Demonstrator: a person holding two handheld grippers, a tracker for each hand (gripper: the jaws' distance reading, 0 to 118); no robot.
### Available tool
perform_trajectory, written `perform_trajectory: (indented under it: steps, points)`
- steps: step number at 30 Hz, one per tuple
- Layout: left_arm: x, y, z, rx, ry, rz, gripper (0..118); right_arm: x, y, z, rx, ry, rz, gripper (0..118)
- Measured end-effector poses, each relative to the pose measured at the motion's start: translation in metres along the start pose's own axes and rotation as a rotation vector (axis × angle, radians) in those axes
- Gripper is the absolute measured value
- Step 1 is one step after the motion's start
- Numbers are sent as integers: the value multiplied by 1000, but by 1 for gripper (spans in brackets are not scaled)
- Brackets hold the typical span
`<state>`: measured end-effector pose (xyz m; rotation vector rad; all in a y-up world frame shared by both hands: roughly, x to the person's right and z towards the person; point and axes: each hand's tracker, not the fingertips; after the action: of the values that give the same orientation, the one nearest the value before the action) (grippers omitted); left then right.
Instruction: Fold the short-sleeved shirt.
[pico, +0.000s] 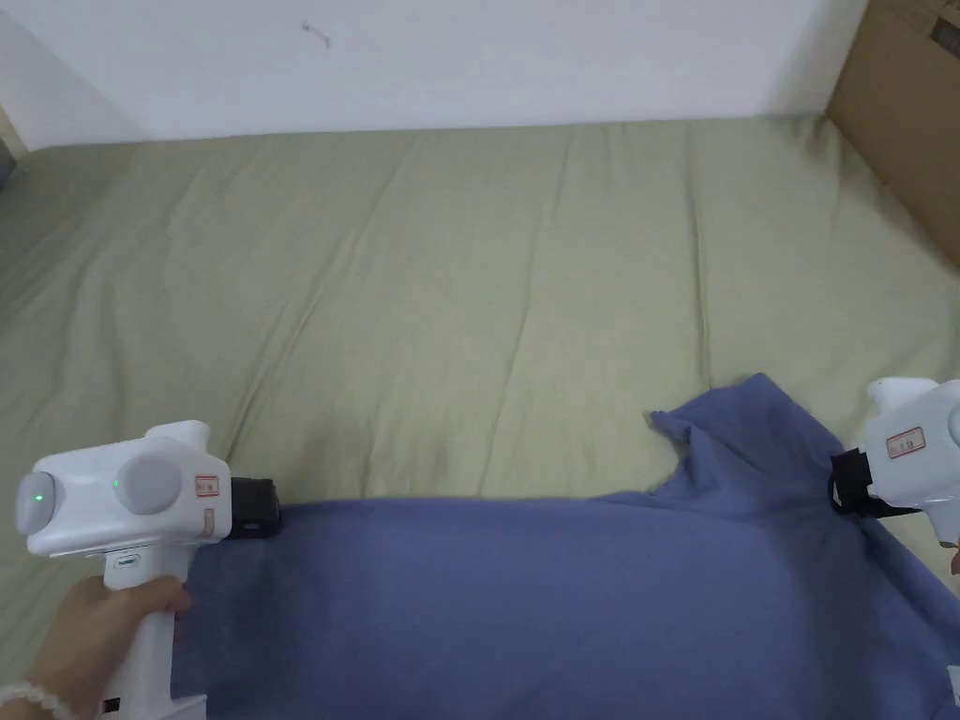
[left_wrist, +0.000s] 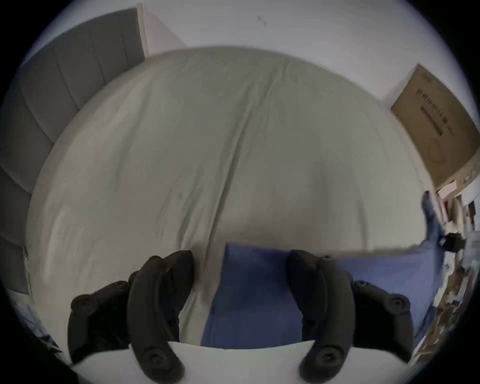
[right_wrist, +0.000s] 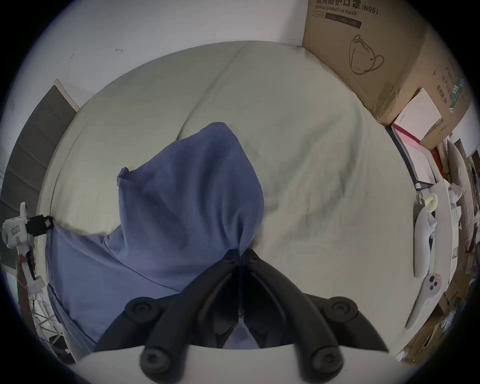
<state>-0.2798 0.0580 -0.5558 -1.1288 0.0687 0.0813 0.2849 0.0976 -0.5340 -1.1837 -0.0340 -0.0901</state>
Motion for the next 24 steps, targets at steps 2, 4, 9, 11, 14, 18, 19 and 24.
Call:
perform_trajectory:
  steps: [2,4,9,11,14,18,19,24]
  points:
    - [6,3,12,12,9,-29,70,1,-1,-1,1,4,-14,0]
    - [7,5,27,36,20,-72,34,1,-1,2,5,9,-17,0]
    - [7,-3,61,62,-27,-66,3,2,-6,31,54,23,-34,0]
    - [3,-9,80,87,-46,-66,3,3,-9,47,67,29,-21,0]
    - [0,-24,119,132,-52,-93,3,5,-26,87,115,13,7,0]
    - [-16,-64,177,199,-88,-126,3,11,-68,144,181,15,37,0]
    - [-21,-76,188,206,-109,-120,3,13,-79,154,189,15,37,0]
    - [-43,-155,226,185,-136,-110,3,18,-170,188,175,21,43,0]
